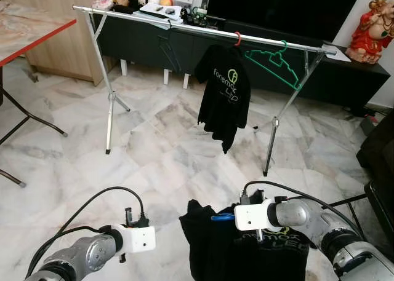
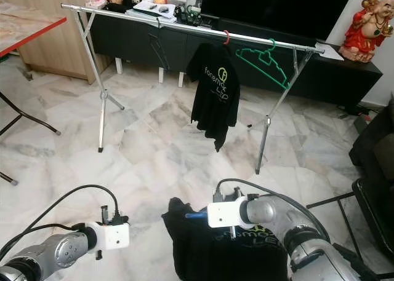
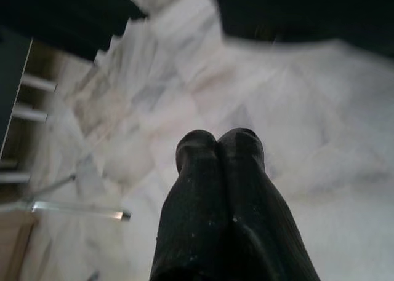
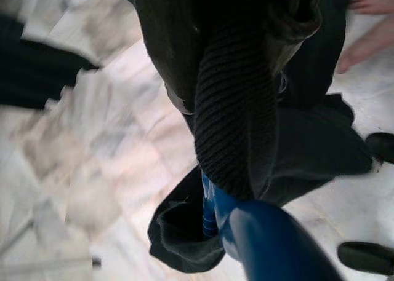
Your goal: Hang hanger
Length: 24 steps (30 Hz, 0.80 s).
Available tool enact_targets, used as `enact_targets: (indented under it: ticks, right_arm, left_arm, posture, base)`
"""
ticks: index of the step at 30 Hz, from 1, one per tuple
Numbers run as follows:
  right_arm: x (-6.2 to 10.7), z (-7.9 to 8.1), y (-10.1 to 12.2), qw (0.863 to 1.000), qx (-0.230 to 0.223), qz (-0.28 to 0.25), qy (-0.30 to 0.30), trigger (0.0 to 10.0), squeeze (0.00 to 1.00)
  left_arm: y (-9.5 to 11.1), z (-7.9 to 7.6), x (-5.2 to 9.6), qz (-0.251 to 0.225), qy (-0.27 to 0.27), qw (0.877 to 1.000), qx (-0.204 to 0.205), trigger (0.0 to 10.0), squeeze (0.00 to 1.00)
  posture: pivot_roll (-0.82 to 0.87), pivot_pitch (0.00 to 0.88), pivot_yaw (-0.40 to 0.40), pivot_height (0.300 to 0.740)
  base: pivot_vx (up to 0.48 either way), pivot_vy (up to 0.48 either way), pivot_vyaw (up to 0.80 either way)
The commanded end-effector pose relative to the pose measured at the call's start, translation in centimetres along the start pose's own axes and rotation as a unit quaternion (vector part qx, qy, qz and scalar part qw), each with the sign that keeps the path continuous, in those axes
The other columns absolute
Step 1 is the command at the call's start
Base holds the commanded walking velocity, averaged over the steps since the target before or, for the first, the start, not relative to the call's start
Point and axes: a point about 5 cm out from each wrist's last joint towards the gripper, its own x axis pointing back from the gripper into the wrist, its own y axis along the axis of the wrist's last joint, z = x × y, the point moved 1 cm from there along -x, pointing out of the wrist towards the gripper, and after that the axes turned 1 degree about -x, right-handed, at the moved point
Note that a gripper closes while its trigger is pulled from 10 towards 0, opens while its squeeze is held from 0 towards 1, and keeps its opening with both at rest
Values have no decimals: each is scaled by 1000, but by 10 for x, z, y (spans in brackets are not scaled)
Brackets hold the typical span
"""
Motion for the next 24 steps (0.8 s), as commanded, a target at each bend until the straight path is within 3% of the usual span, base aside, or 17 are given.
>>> enact_targets:
  ticks: [1,3,8,9,10,11,18,21,24]
  right_arm:
    - [6,-9,2,999,31,-5,-9,10000,0]
    - [6,-11,9,998,62,-23,-9,10000,0]
    - [10,-24,18,996,67,-50,-29,10000,0]
    - [11,-26,19,996,70,-52,-31,10000,0]
    - [12,-28,20,995,71,-56,-34,10000,0]
    - [13,-30,21,995,71,-59,-36,10000,0]
    - [17,-37,26,993,80,-77,-47,10000,0]
    - [17,-37,27,992,88,-81,-44,10000,0]
    - [17,-36,27,992,90,-81,-42,10000,0]
  left_arm:
    - [6,-3,-2,-18,-7,1000,8,10000,0]
    - [13,-4,-3,-40,-25,999,14,10000,0]
    - [13,-3,-2,-48,-36,997,53,10000,0]
    - [13,-2,-2,-49,-32,996,64,10000,588]
    - [13,0,-3,-49,-28,996,76,10000,588]
    - [13,2,-3,-48,-24,995,85,10000,1000]
    - [6,11,-2,-30,12,992,120,10000,1000]
    - [4,19,0,-32,44,985,164,10000,1000]
    - [3,19,1,-31,42,984,168,10000,1000]
  posture:
    - [3,87,-177,740]
    - [6,84,-180,740]
    - [2,82,-181,740]
    - [2,82,-181,740]
    - [1,81,-181,740]
    - [1,80,-182,740]
    - [-4,77,-180,740]
    - [-6,68,-179,740]
    - [0,63,-177,740]
  base:
    - [0,0,0]
    - [0,0,0]
    - [0,0,0]
    - [0,0,0]
    - [0,0,0]
    - [0,0,0]
    - [0,0,0]
    - [0,0,0]
    - [0,0,0]
